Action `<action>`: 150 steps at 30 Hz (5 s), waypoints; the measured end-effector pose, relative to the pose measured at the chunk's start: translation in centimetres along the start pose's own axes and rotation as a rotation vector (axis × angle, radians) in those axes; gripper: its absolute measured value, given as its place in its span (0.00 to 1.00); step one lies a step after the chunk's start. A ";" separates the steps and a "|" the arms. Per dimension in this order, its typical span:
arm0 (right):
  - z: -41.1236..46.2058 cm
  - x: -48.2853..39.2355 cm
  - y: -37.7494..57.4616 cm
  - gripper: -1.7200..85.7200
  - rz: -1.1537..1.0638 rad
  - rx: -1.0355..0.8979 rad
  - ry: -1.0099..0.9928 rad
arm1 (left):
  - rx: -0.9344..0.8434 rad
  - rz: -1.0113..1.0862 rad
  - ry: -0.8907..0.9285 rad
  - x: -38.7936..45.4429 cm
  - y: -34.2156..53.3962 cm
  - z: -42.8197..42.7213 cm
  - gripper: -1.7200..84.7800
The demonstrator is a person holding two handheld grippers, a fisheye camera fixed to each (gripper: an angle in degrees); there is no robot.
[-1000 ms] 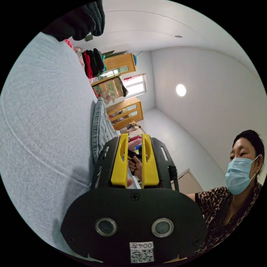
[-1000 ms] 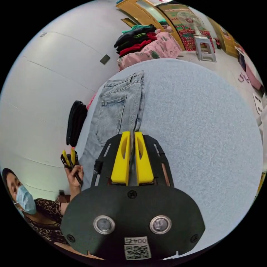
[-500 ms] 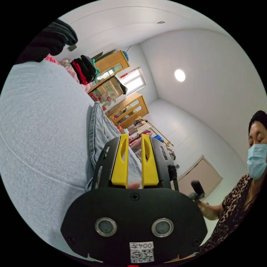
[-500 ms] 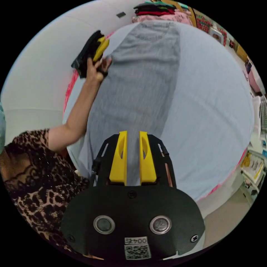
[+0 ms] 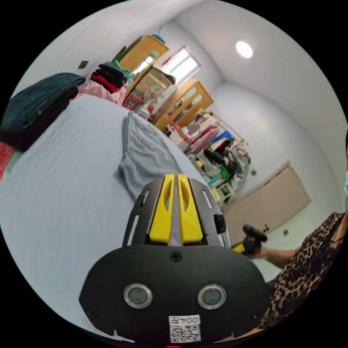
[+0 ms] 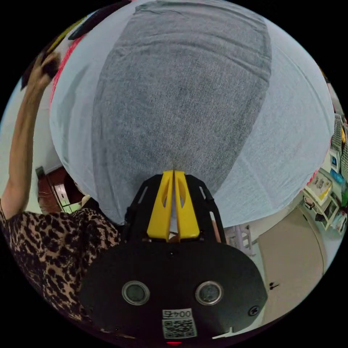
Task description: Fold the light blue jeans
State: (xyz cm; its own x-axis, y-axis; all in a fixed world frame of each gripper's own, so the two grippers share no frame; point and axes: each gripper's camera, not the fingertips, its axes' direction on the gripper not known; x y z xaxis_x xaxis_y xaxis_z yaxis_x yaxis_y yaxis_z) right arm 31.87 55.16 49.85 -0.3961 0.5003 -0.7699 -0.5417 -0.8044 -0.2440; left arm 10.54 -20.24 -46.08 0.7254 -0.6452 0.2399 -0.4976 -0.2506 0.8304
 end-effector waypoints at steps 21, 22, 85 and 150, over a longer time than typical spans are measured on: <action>13.5 -8.5 -1.6 0.01 -0.196 -0.012 0.456 | -0.480 -0.165 0.126 8.1 33.1 1.1 0.02; 13.7 -8.5 -1.6 0.01 -0.201 -0.013 0.454 | -0.485 -0.175 0.133 8.3 34.0 1.6 0.03; 17.8 6.0 25.5 0.02 -0.140 0.433 0.056 | -0.717 0.103 -0.478 16.3 48.1 23.4 0.03; 11.2 38.7 55.8 0.11 -0.067 0.458 -1.064 | -0.511 -0.513 0.279 -6.9 46.6 6.4 0.11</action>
State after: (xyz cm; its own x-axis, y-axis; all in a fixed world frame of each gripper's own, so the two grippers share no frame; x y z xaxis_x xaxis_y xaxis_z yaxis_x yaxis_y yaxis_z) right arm -21.99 33.20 13.07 -0.6616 0.7293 0.1742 -0.7169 -0.6833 0.1381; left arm -20.71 -32.10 -12.26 0.9323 -0.3160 -0.1762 0.1652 -0.0616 0.9843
